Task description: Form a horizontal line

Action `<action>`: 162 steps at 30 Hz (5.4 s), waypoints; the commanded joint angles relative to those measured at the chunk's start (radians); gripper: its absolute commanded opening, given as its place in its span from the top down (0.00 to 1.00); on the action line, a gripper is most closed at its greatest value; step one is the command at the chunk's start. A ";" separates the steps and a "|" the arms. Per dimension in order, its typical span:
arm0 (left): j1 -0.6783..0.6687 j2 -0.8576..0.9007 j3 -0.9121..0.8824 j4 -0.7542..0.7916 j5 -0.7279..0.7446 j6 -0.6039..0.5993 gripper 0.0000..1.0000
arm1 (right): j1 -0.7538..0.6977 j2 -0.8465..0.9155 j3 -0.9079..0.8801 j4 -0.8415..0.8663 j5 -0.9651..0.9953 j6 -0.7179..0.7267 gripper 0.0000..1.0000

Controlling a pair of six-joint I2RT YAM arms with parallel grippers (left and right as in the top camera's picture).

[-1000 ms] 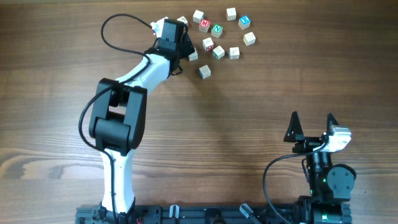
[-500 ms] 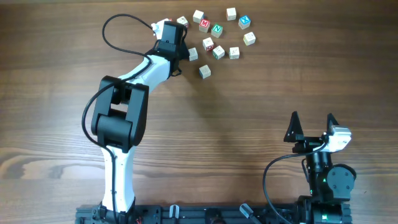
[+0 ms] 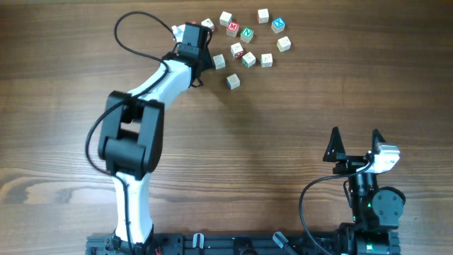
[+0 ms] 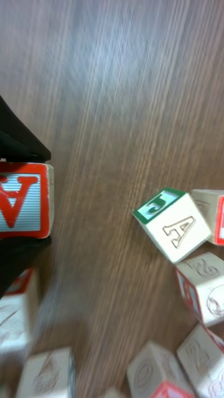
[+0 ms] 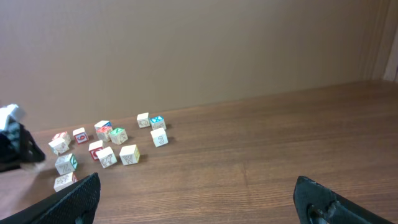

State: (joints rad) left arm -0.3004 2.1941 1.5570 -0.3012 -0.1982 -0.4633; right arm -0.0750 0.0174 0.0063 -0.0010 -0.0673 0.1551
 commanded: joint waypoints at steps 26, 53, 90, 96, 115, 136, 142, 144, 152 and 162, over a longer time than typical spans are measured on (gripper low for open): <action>-0.289 -0.267 -0.211 -0.270 -0.081 -0.159 0.66 | -0.005 -0.010 -0.001 0.002 0.000 -0.010 0.00; -0.286 -0.222 -0.500 0.246 -0.136 -0.072 0.62 | -0.005 -0.010 -0.001 0.002 0.000 -0.009 0.00; -0.277 -0.317 -0.238 0.077 -0.125 0.094 0.00 | -0.005 -0.010 -0.001 0.002 0.000 -0.010 0.00; -0.277 -0.321 -0.169 -0.049 -0.125 0.093 0.00 | -0.005 -0.010 -0.001 0.002 0.000 -0.010 0.00; -0.067 -0.534 -0.169 -0.407 0.090 0.063 0.00 | -0.005 -0.010 -0.001 0.009 -0.089 0.512 0.00; -0.028 -0.676 -0.228 -0.536 0.085 -0.279 0.00 | -0.003 0.233 0.093 0.115 -0.389 0.627 0.00; -0.011 -0.676 -0.341 -0.383 0.085 -0.358 0.00 | 0.018 0.652 0.345 0.098 -0.451 0.454 0.01; -0.010 -0.676 -0.382 -0.330 0.085 -0.397 0.00 | 0.038 0.791 0.447 0.049 -0.451 0.404 0.00; -0.010 -0.676 -0.572 -0.079 0.085 -0.584 0.00 | 0.180 1.407 1.019 -0.364 -0.367 0.116 0.01; -0.010 -0.676 -0.592 -0.088 0.022 -0.540 0.00 | 0.243 1.781 1.404 -0.222 -0.456 -0.030 0.00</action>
State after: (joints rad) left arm -0.3164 1.5219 0.9695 -0.3878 -0.1474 -1.0050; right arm 0.1604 1.7470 1.3762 -0.3134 -0.4770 0.1684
